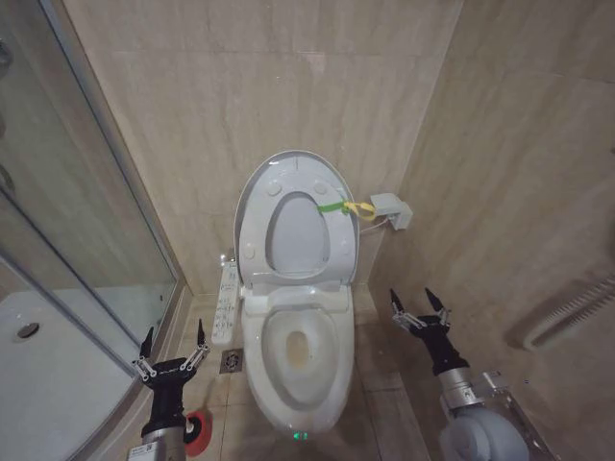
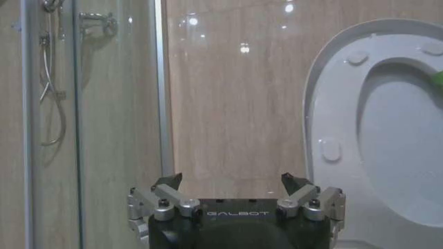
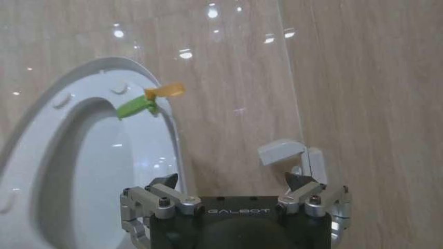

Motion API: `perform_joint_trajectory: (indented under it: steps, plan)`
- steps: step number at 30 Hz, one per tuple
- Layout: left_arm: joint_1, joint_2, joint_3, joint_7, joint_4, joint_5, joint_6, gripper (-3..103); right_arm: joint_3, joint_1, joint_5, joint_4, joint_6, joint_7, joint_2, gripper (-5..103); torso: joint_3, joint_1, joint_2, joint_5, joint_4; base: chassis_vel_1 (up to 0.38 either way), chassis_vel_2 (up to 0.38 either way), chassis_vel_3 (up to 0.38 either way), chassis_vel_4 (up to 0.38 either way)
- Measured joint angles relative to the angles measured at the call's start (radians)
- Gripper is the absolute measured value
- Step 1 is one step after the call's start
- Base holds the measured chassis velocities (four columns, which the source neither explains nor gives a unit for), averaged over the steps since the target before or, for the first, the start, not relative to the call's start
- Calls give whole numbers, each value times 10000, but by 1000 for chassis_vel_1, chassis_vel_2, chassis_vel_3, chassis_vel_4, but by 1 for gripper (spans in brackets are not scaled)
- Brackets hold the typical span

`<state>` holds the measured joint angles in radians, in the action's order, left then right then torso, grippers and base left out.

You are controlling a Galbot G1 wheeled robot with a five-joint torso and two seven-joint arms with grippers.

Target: Open the toilet lid, clean the toilet bowl with a toilet brush, close the toilet lid, and flush.

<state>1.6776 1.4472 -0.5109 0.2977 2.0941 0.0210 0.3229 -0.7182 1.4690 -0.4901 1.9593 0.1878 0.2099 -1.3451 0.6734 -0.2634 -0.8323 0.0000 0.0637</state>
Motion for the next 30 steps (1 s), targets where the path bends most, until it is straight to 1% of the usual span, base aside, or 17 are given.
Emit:
perform_joint_trajectory:
  steps: [1, 3, 8, 15, 18, 19, 22, 25, 28, 29, 30]
  plan:
    - [0, 0, 0, 0, 0, 0, 0, 97, 0, 0, 0, 0, 0, 0, 0, 100, 0, 0, 0, 0, 0, -86, 87, 67, -70]
    - [2, 0, -1, 1, 0, 0, 0, 97, -5, -128, 97, -53, 45, -327, 32, 100, 0, 3, 0, 1, -6, -24, 43, 34, -13]
    - [4, 0, -1, 0, 0, 0, 0, 97, 39, -378, 164, -135, 34, -698, 106, 100, -5, 15, -4, 0, 1, 27, -35, -38, 17]
    - [4, 1, -1, 1, 0, 0, 0, 97, 231, -1001, 377, -443, -221, -875, 424, 100, -5, 15, -5, 1, 0, 11, -26, -28, 16]
    - [3, 0, -1, 1, 0, 0, 0, 97, 550, -1516, 561, -738, -299, -1391, 604, 100, -3, 10, -4, 0, -2, 0, 0, 0, 0]
    - [3, 0, -1, 1, 0, 0, 0, 97, 550, -1516, 561, -738, -299, -1391, 604, 100, -3, 10, -4, 0, -2, 0, 0, 0, 0]
    - [3, 1, 0, 0, 0, 0, 0, 97, 906, -2218, 586, -1158, -392, -1696, 776, 100, -3, 9, -4, 0, -2, 0, 0, 0, 0]
    - [3, 1, -1, 1, 0, 0, 0, 97, 1132, -2915, 587, -1720, -382, -1824, 883, 100, -3, 10, -4, 0, -2, 0, 0, 0, 0]
    - [3, 0, 0, 0, 0, 0, 0, 97, 1479, -3950, 573, -2675, -208, -1936, 956, 100, -3, 10, -3, 1, -1, 0, 0, 0, 0]
    - [3, 0, 0, 0, 0, 0, 0, 97, 1479, -3950, 573, -2675, -208, -1936, 956, 100, -3, 10, -3, 1, -1, 0, 0, 0, 0]
    - [3, 0, 0, 0, 0, 0, 0, 97, 1603, -4292, 567, -2998, -142, -1984, 957, 100, -3, 9, -4, 1, -2, 0, 0, 0, 0]
